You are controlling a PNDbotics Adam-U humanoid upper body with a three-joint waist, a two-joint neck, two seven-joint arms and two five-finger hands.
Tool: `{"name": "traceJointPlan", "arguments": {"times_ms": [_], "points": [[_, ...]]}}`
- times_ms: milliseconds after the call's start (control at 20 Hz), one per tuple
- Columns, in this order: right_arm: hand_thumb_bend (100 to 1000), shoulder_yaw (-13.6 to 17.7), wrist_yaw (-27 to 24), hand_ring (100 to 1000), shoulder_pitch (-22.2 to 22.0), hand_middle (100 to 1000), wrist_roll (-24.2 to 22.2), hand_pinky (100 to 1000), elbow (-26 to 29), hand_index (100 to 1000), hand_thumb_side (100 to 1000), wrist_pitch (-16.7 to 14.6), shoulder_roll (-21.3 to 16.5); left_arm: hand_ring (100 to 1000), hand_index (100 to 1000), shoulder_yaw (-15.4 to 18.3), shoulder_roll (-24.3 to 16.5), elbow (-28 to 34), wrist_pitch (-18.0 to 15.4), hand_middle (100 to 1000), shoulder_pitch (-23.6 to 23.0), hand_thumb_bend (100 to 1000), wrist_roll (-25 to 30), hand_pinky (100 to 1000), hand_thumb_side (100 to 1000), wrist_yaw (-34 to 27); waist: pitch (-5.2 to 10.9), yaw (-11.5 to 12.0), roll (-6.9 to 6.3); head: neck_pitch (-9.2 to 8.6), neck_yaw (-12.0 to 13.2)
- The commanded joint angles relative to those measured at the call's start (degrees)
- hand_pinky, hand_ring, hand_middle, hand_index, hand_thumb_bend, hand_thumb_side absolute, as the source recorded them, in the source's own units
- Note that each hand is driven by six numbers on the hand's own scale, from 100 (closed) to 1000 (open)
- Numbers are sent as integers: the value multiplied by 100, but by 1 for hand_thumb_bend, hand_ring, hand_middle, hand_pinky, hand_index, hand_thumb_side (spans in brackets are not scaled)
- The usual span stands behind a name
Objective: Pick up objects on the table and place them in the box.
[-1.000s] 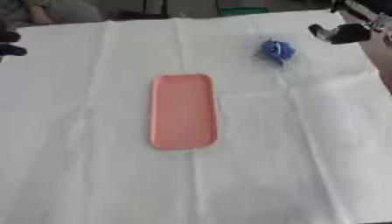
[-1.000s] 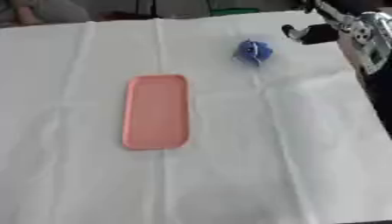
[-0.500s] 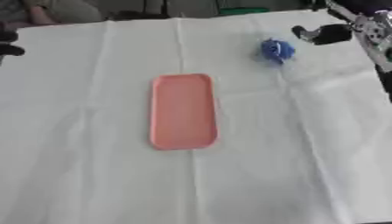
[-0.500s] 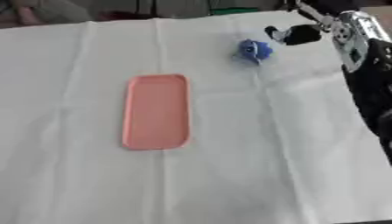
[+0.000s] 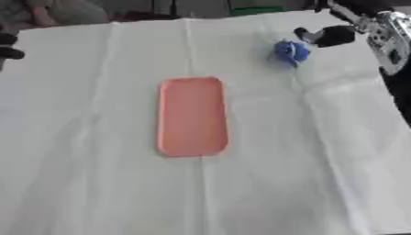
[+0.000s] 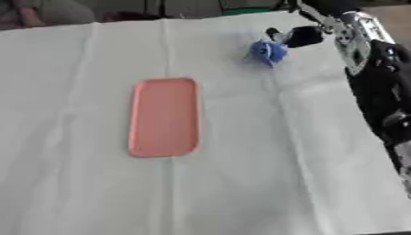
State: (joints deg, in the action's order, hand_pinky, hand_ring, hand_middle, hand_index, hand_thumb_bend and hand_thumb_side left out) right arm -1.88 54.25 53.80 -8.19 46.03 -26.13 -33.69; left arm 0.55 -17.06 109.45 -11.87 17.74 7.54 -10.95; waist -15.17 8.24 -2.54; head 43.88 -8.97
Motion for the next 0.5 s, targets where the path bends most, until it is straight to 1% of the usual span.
{"name": "traceJointPlan", "arguments": {"times_ms": [50,450,500], "points": [[346,2,137,745,169,793,20,782,-39,823,604,35,-35,696,767,9,-69,108,-8,668,76,198,29,652,886,-27,82,31,-8,23,-35],[362,-35,449,770,165,801,-91,808,-157,819,613,10,29,697,768,7,-60,112,-11,669,79,197,57,653,888,-22,63,44,-15,23,-31],[371,-35,493,783,156,807,-114,823,-178,822,624,15,26,698,768,5,-60,112,-10,669,79,197,60,653,889,-21,61,41,-13,23,-27]]}}
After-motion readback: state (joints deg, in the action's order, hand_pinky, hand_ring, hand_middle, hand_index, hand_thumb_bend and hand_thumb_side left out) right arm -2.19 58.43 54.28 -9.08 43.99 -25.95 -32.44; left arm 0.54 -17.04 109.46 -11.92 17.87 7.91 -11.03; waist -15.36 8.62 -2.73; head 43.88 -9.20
